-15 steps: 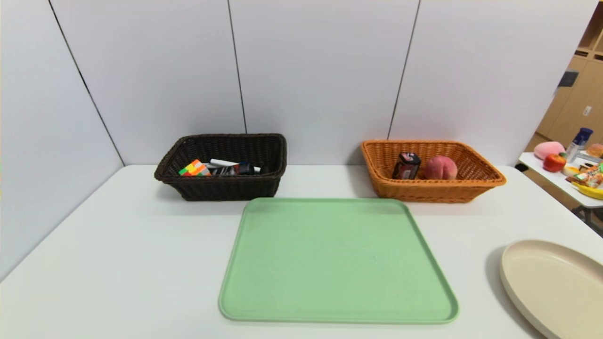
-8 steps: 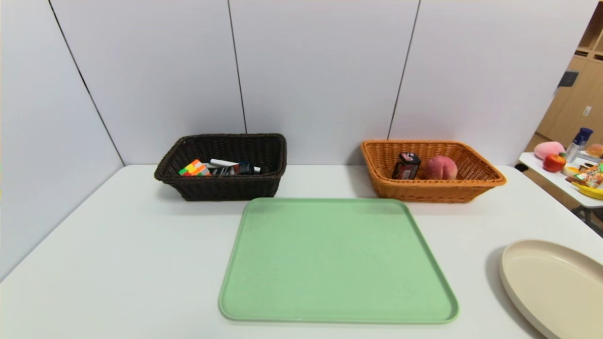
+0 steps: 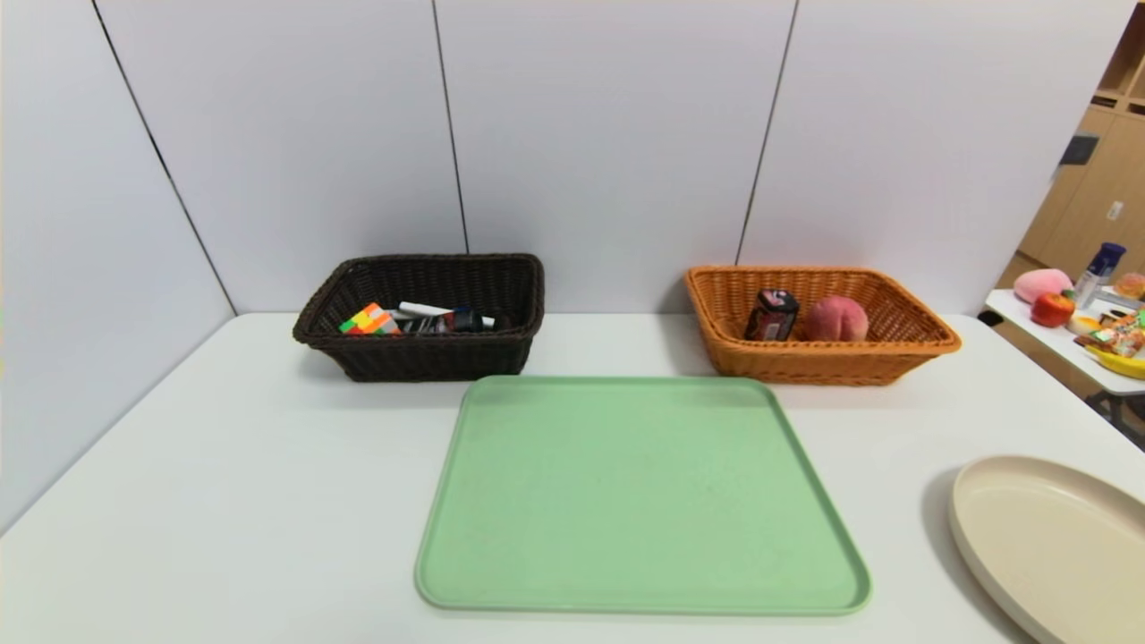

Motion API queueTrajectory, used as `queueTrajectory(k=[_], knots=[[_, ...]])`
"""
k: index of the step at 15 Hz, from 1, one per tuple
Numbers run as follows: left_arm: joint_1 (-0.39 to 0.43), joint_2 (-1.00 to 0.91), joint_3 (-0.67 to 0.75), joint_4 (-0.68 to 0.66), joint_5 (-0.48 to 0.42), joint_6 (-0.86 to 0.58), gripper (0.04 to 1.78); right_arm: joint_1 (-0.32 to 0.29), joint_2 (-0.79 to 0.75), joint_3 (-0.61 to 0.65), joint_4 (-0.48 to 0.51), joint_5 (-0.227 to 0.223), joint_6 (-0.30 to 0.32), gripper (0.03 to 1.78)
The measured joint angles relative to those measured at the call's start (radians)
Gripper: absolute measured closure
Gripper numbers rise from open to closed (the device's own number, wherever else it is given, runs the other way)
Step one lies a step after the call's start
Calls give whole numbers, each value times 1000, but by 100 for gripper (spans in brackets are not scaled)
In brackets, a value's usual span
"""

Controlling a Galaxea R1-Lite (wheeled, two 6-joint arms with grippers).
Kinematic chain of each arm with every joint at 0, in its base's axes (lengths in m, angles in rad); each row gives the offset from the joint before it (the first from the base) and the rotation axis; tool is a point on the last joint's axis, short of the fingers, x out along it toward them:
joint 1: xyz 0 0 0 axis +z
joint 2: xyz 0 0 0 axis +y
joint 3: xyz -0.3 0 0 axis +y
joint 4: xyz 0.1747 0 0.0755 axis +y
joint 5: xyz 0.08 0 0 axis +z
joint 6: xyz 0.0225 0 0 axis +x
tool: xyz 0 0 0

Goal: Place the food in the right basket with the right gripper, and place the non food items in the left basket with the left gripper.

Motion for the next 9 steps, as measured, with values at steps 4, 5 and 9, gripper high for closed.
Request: queueTrajectory(k=[4,5,9], knots=[[0,0,0,-1,0,0,13,0,0,0,3,0,0,10],[0,0,0,-1,0,0,13,0,0,0,6,0,0,10],[1,0,0,0,0,0,13,0,0,0,0,0,-1,10]])
